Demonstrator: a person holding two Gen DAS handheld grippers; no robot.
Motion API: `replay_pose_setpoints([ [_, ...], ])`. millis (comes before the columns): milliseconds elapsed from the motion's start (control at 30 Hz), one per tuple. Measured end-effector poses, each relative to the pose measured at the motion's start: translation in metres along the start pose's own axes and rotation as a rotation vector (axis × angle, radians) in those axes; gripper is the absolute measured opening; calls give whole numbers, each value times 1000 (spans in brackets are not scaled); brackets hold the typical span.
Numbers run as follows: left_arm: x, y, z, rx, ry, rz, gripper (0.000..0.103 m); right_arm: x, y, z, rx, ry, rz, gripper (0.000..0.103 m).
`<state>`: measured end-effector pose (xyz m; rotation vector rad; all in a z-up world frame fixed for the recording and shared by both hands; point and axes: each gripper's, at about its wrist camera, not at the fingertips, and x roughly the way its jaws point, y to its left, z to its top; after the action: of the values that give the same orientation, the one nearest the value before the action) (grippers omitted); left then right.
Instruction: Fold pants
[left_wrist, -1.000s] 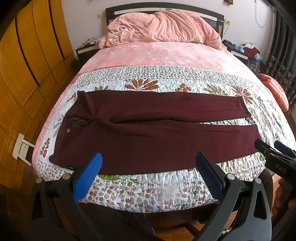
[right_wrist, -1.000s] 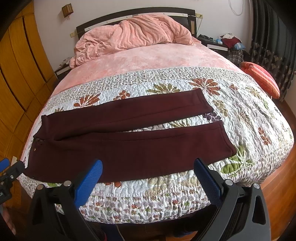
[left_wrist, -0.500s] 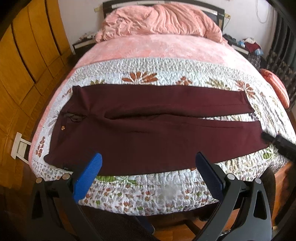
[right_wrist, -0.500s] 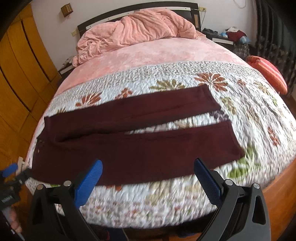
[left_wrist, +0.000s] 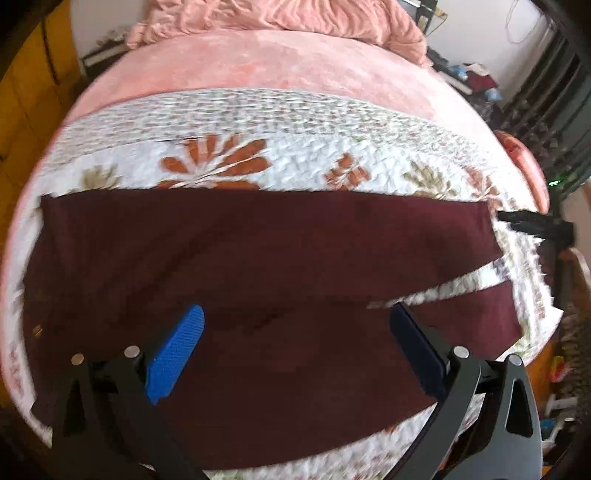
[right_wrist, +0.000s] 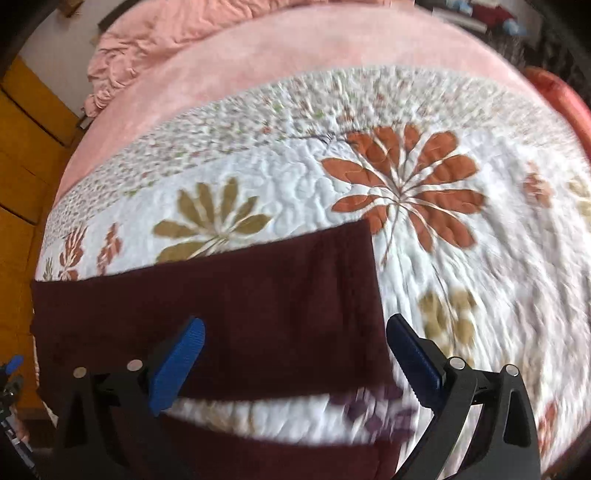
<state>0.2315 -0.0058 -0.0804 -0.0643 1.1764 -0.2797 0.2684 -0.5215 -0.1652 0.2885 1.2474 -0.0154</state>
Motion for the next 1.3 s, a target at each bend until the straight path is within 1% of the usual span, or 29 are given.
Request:
replay_pose_setpoints([
  [67, 15, -4, 13, 0, 9, -8, 100, 18, -8, 12, -8, 12, -22, 99],
  [167, 38, -14, 32, 19, 24, -14, 100, 40, -14, 22, -38, 40, -23, 99],
  [200, 46, -18, 37, 30, 33, -24, 100, 46, -14, 24, -51, 48, -27, 96],
  [233, 54, -23, 42, 44, 40, -31, 100, 52, -14, 25, -66, 55, -28, 89],
  [300, 66, -29, 49, 75, 47, -36, 100, 57, -11, 24, -116, 53, -44, 83],
  [333, 71, -32, 52, 88, 49, -37, 100, 56, -8, 21, -150, 44, -52, 73],
  [367, 77, -34, 56, 102, 53, -40, 100, 54, -6, 19, -169, 38, -47, 68],
  [400, 83, -37, 60, 119, 59, -49, 100, 50, -5, 16, -191, 29, -52, 45],
  [433, 88, -39, 64, 132, 60, -56, 100, 46, -2, 13, -216, 27, -26, 17],
  [467, 94, -41, 67, 142, 59, -58, 100, 42, 0, 9, -226, 29, 12, 17],
  [500, 100, -43, 72, 154, 61, -64, 100, 36, 5, 6, -236, 13, 17, 17],
  [533, 106, -45, 76, 170, 66, -79, 100, 28, 7, 3, -258, -6, 23, 17],
  [600, 119, -52, 86, 218, 75, -111, 100, 3, 10, -6, -301, -60, 76, 17],
  [733, 139, -74, 106, 364, 93, -193, 100, -45, 6, -16, -325, -162, 204, 17],
  [833, 154, -90, 120, 461, 121, -285, 100, -67, 8, -15, -368, -202, 256, 17],
  [867, 160, -95, 125, 480, 147, -326, 100, -72, 10, -12, -378, -209, 264, 17],
  [967, 173, -106, 133, 502, 205, -402, 100, -91, 12, -11, -417, -239, 292, 17],
  [1067, 184, -115, 140, 504, 276, -520, 100, -108, 17, -15, -448, -267, 321, 17],
  [1100, 189, -120, 142, 509, 307, -546, 100, -113, 18, -17, -459, -278, 333, 17],
  [1167, 193, -123, 143, 509, 332, -572, 100, -125, 20, -19, -484, -300, 349, 17],
  [1233, 200, -123, 143, 488, 387, -637, 100, -134, 20, -22, -495, -318, 358, 17],
  [1300, 205, -120, 138, 449, 470, -705, 100, -143, 21, -25, -506, -334, 359, 17],
])
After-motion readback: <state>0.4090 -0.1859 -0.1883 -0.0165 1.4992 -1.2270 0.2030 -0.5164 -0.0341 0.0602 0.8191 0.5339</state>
